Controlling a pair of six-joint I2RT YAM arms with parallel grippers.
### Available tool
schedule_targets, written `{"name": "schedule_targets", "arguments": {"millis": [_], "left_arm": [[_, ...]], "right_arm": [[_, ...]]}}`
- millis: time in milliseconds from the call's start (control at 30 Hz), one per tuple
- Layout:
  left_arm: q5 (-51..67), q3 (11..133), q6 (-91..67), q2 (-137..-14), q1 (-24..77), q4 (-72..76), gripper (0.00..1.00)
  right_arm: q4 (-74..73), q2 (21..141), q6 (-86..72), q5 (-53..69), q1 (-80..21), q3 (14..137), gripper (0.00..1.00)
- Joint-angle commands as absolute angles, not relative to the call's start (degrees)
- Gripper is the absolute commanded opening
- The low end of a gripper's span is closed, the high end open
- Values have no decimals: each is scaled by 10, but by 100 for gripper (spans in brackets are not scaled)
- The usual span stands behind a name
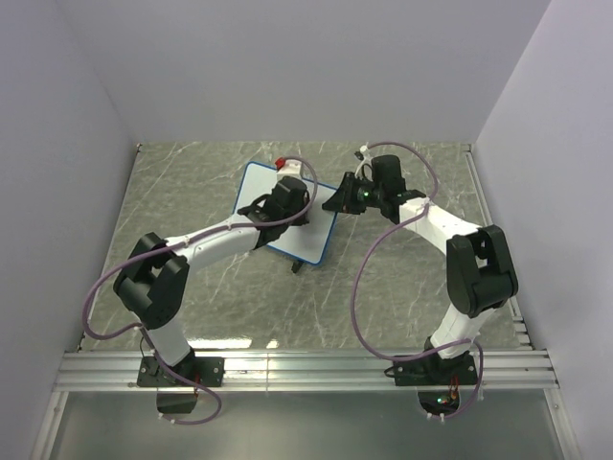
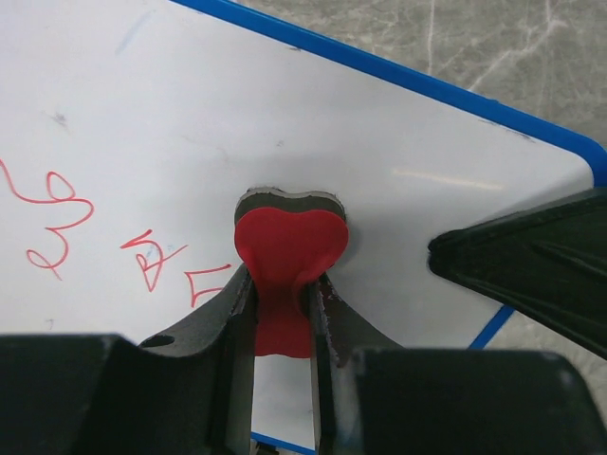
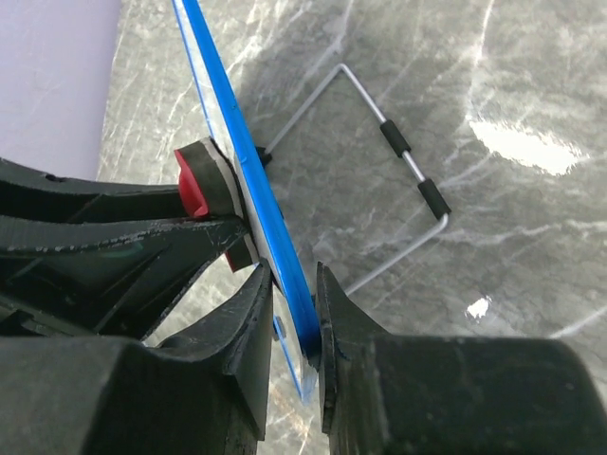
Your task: Erase the whiteboard
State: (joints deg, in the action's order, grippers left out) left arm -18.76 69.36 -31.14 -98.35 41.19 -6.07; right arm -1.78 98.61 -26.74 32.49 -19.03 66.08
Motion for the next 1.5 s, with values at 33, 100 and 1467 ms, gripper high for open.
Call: {"name": "schedule_targets", "arguments": {"millis": [33,100,1467], "left_arm": [[-138,682,-338,-993,453,-15,0],[-129,683,-350,-995,462,-16,0],[-81,572,-336,-933,384,17,0]], "right_arm": [[-138,992,-192,250,-186,658,0],[-136,993,-193,250,-185,659,0],[-146,1002,-191,244,-179,689,0]]}}
